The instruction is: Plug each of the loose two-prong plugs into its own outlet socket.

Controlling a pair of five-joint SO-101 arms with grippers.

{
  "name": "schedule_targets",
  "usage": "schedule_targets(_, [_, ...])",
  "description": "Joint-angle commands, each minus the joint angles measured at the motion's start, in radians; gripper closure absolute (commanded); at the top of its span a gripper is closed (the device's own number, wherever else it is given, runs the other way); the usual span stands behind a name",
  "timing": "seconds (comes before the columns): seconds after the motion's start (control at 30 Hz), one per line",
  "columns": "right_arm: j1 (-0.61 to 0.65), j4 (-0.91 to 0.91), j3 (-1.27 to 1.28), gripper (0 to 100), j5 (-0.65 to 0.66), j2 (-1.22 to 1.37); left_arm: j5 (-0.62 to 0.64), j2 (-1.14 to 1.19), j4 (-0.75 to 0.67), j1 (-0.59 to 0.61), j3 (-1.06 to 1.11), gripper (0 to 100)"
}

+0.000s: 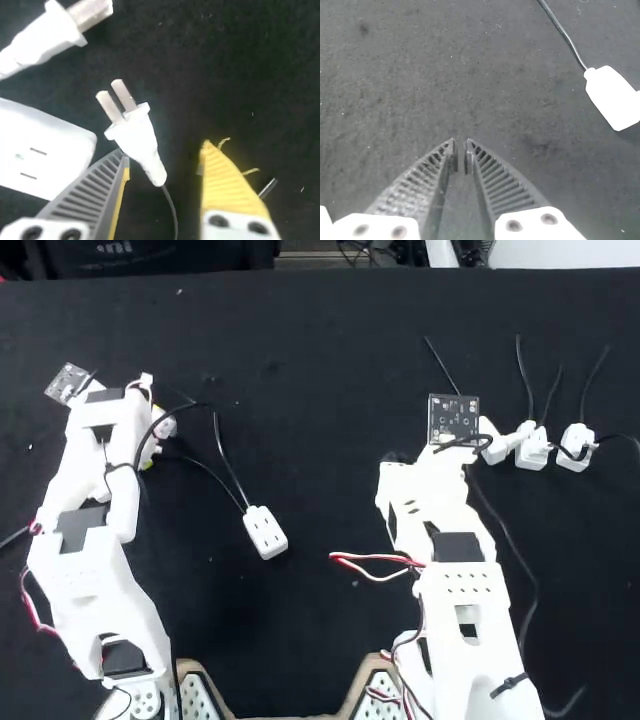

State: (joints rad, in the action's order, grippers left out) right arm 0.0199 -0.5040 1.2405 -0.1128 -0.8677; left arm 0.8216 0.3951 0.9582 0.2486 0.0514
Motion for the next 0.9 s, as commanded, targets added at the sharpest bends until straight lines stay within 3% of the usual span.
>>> schedule_targets(0.0, [-0.012, 0.029, -0.050, 95.9, -0.017, -0.008, 0.029, -0.011, 0.091, 0.013, -0.140, 96])
schedule_targets(0.37, [-0.012, 0.029, -0.050, 95.9, -0.017, -0.008, 0.005, -0.149, 0.293, 0.012, -0.282, 97])
schedule_targets(0.67, [-0.015, 0.029, -0.050, 95.9, -0.017, -0.008, -0.402, -0.315, 0.431, -0.180, -0.275, 97])
schedule_targets(0.87, [-0.041, 0.028, -0.054, 95.9, -0.017, -0.008, -0.519, -0.333, 0.462, -0.369, -0.260, 97])
